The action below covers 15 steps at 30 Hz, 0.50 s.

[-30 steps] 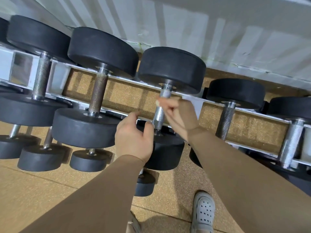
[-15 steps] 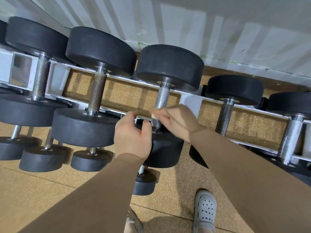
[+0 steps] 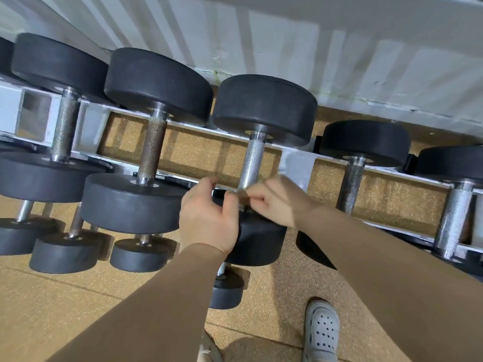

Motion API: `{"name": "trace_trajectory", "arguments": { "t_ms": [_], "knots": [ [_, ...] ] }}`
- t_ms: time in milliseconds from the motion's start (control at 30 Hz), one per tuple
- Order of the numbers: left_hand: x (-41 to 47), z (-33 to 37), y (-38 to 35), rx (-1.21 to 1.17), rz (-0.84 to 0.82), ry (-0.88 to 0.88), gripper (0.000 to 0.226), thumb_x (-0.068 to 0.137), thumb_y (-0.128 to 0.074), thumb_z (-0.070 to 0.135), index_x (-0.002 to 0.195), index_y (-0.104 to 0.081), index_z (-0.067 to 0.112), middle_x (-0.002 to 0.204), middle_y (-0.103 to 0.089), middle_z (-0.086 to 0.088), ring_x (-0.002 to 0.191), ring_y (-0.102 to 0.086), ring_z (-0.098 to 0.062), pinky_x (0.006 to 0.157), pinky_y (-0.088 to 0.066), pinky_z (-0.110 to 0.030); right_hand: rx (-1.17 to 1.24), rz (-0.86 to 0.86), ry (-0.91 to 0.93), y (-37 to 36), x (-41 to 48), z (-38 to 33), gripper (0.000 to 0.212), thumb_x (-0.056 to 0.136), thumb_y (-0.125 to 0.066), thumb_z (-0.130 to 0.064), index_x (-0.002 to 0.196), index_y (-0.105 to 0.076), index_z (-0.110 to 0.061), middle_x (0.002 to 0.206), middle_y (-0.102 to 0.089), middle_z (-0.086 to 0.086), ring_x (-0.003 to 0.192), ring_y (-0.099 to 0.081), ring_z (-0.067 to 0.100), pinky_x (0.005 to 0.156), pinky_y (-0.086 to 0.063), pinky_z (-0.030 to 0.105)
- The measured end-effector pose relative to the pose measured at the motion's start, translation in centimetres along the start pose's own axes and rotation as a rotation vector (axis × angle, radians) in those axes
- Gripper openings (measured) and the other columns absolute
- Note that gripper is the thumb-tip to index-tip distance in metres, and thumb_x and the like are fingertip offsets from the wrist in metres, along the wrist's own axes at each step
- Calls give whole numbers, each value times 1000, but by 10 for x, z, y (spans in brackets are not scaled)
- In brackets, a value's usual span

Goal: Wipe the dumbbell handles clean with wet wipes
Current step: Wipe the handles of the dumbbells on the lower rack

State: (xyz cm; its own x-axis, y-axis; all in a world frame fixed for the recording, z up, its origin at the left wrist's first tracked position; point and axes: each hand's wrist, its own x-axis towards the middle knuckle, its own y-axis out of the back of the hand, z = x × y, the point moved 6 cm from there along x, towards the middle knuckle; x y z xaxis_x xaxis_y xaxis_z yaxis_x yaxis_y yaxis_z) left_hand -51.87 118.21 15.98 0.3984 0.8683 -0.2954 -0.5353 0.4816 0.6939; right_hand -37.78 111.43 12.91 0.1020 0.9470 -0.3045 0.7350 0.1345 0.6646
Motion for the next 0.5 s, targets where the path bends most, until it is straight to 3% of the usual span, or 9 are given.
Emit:
{"name": "trace_trajectory", "arguments": {
  "t_ms": [67, 133, 200, 267, 400, 500],
  "knots": [
    [1, 0, -1, 3, -5, -5, 57, 84, -45, 45, 127, -62, 11, 122, -65, -5, 121, -54, -27, 102, -41, -35, -154, -112, 18, -5, 4, -1, 31, 96, -51, -22, 115, -72, -36, 83, -68, -7, 81, -63, 16, 74, -48, 28],
    [1, 1, -1, 23, -21, -23, 57, 85, -44, 45, 127, -62, 11, 122, -65, -6, 121, -54, -27, 101, -41, -36, -231, -30, -3, 1, 14, -3, 29, 97, -46, -34, 111, -72, -34, 85, -69, -7, 86, -64, 18, 78, -51, 31],
    [0, 4, 0, 33, -39, -34, 57, 85, -43, 45, 128, -61, 11, 122, -65, -5, 121, -53, -27, 100, -41, -37, -54, 236, -141, 20, 17, 1, 41, 94, -40, -55, 114, -72, -39, 101, -75, -9, 97, -66, 14, 89, -53, 33],
    [0, 5, 1, 30, -58, -22, 58, 85, -41, 45, 129, -60, 13, 125, -64, -4, 123, -52, -26, 99, -40, -36, 136, 456, -298, 30, 16, 18, 39, 93, -43, -63, 117, -69, -47, 110, -74, -12, 102, -67, 9, 96, -51, 32],
    [2, 7, 2, 32, -79, -49, 60, 86, -35, 46, 128, -60, 12, 121, -64, -5, 119, -53, -27, 98, -43, -40, 249, 513, -219, 21, 12, 24, 22, 98, -63, -31, 118, -73, -33, 111, -73, -14, 101, -67, -1, 97, -52, 28],
    [2, 9, 4, 16, -71, -93, 70, 84, -26, 55, 128, -60, 13, 122, -64, -7, 119, -53, -28, 100, -43, -45, 235, 240, -78, 8, 3, 13, 18, 95, -66, -15, 102, -78, -26, 90, -69, -22, 78, -62, -12, 83, -49, 16]
  ]
}}
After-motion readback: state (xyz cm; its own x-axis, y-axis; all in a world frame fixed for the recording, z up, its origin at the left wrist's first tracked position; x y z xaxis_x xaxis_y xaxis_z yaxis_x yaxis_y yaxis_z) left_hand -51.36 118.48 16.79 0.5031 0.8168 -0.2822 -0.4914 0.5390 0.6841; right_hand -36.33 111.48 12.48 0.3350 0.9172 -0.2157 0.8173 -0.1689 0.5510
